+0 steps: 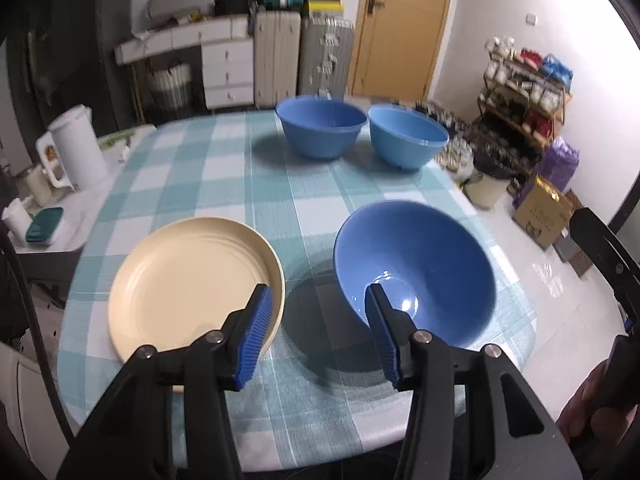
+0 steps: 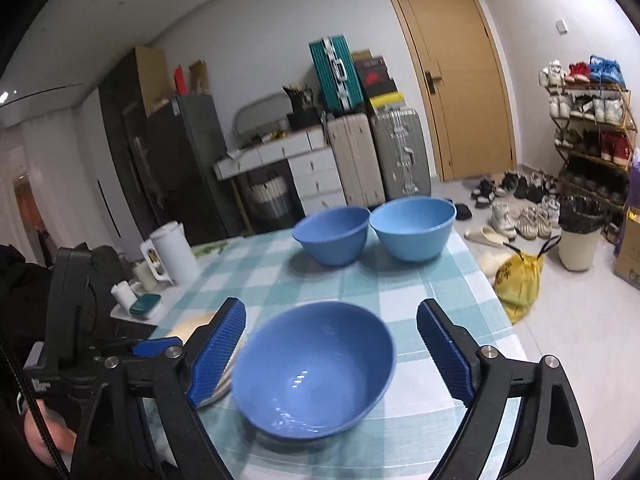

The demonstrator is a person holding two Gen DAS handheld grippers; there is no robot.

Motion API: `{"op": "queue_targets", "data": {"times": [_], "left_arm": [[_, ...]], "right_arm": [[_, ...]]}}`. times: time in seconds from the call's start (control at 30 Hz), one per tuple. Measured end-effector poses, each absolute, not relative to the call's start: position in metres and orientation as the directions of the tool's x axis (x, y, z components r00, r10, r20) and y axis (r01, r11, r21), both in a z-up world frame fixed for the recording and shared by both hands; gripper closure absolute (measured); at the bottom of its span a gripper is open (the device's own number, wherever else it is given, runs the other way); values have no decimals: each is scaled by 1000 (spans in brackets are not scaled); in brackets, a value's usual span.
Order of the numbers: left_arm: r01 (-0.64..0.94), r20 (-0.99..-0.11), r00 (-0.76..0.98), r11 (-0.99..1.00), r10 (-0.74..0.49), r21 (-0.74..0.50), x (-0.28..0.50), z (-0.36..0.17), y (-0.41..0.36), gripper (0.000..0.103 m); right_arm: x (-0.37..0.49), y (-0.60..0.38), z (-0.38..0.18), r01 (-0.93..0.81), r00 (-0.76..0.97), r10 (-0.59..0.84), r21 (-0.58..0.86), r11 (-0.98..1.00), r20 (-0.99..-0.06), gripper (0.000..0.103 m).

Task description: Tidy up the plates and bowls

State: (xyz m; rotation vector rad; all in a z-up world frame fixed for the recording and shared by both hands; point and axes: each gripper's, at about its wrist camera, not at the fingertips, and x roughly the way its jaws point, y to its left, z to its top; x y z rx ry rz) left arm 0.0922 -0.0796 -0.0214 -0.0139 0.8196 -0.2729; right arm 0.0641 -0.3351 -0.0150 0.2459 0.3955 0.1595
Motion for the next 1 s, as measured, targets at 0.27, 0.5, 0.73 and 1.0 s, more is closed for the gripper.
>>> {"op": "queue_targets", "data": {"times": [0.27,0.5,0.73,1.0], "left_arm": [[257,-536,801,962,-267,-94,13,1,-76,23],[143,-310,940,989,-142,-19,-27,22,-64,0],[145,-358,921,988,-151,-45,-39,10,-61,0],[166,-450,872,982,-191,-95,-33,-2,-59,0]], "right_arm": [[-13,-319,-8,-118,959,184,286,951,-214,2],[-56,-290,-12,-38,974,69,148,988,-216,1],[-84,-276,-20,-17,972,46,129,991,-231,1],[-87,-274,-17,10,974,17,120,993,-224,1]]}}
